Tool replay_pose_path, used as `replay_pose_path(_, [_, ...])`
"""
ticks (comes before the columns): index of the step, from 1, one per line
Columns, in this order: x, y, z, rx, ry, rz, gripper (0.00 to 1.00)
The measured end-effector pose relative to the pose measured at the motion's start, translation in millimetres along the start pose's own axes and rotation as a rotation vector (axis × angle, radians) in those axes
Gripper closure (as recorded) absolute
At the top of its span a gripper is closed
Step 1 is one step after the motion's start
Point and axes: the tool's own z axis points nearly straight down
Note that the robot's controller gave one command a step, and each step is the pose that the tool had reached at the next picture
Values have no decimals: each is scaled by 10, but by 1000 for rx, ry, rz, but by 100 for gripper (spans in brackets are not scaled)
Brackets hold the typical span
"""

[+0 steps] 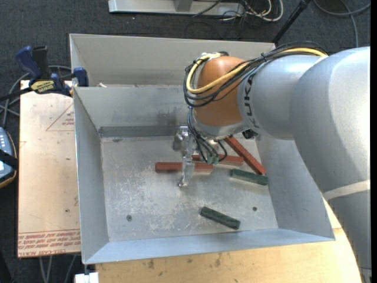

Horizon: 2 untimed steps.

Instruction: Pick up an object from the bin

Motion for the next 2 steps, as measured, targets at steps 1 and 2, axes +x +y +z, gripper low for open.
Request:
replay_pose_path(1, [-7,0,-12,0,-2,1,100])
replay_pose_path(2, [-18,4,-125,0,-3,1,100])
